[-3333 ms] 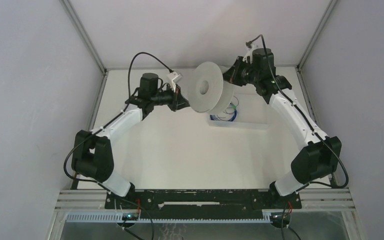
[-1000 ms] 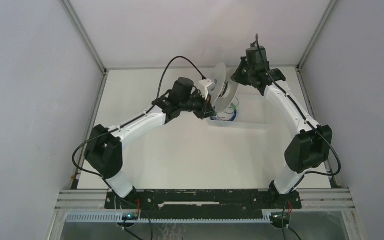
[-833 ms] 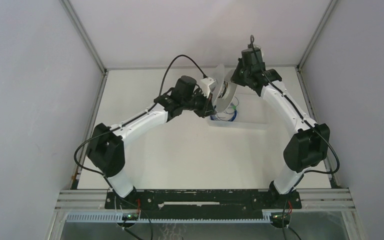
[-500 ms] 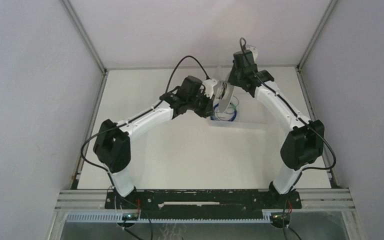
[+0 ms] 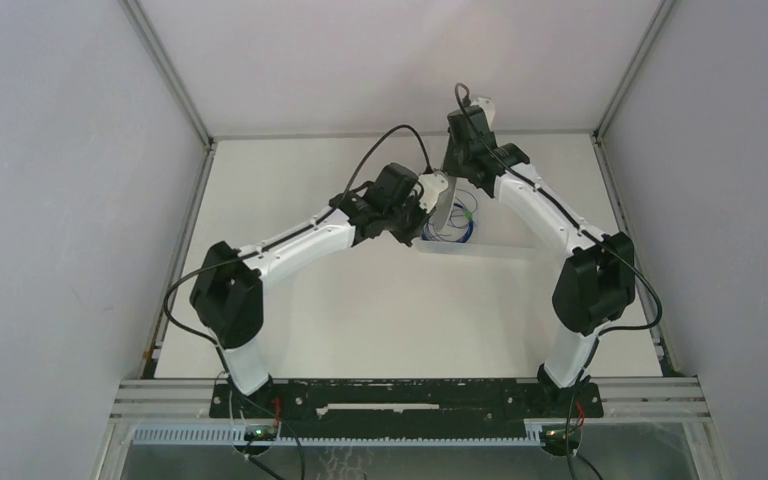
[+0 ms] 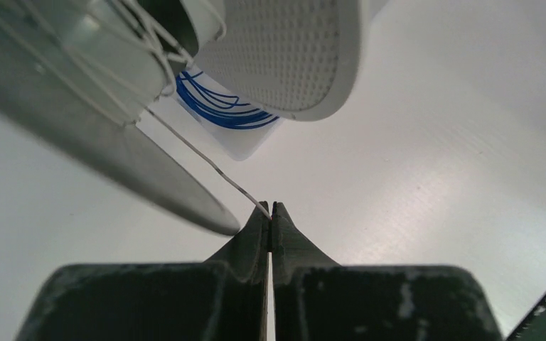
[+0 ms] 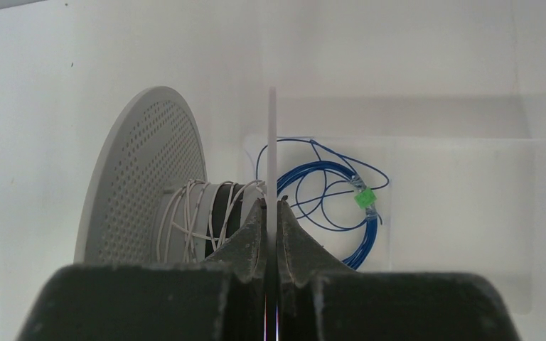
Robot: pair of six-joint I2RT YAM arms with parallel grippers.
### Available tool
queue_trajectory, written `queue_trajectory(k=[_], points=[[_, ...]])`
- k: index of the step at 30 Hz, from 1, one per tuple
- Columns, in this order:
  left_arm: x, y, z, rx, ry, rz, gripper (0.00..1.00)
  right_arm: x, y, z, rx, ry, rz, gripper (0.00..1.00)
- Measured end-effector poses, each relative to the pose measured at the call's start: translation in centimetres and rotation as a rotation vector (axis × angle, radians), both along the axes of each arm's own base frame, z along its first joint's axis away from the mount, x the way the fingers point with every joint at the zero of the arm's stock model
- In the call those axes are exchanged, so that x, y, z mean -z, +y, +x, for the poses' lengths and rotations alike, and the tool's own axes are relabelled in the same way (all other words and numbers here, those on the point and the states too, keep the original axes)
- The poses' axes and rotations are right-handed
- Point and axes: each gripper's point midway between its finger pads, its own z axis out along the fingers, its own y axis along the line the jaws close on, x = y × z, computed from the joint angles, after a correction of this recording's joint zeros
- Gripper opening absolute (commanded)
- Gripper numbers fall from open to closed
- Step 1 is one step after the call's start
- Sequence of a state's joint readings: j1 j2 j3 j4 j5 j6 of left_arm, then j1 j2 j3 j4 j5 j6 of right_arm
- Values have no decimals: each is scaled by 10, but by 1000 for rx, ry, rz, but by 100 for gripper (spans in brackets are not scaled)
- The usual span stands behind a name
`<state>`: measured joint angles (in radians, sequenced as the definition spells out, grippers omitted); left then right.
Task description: Wrap the cables
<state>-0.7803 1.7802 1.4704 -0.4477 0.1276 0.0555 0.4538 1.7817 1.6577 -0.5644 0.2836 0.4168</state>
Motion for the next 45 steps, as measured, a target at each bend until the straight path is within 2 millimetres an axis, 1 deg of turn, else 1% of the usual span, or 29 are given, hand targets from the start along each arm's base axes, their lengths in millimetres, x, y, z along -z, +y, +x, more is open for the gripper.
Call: queue_trajectory(k=[3, 7, 11, 15, 22, 30, 32, 38, 45], points=[[-4, 0, 0, 28, -65, 46, 0, -1, 7, -2, -24, -4, 2, 0], [-16, -2, 3, 43, -150, 67, 1, 2, 25, -8, -83, 11, 25, 0], [-18, 3, 7, 24, -184, 96, 1, -1, 36, -7, -114, -3, 54, 0], [-20, 5, 12, 7, -211, 111, 1, -4, 39, -5, -124, -15, 69, 0], [-26, 11, 21, -15, -287, 140, 5, -9, 44, 0, -133, -40, 90, 0], [-35, 25, 17, -27, -348, 129, 6, -12, 51, 1, -168, -34, 160, 0], [-38, 26, 16, -26, -359, 124, 6, -11, 51, 1, -175, -28, 177, 0], [-38, 24, 17, -16, -376, 116, 14, -6, 53, 3, -186, -21, 207, 0], [-46, 17, 19, -13, -404, 89, 20, 11, 61, 4, -213, 14, 221, 0]])
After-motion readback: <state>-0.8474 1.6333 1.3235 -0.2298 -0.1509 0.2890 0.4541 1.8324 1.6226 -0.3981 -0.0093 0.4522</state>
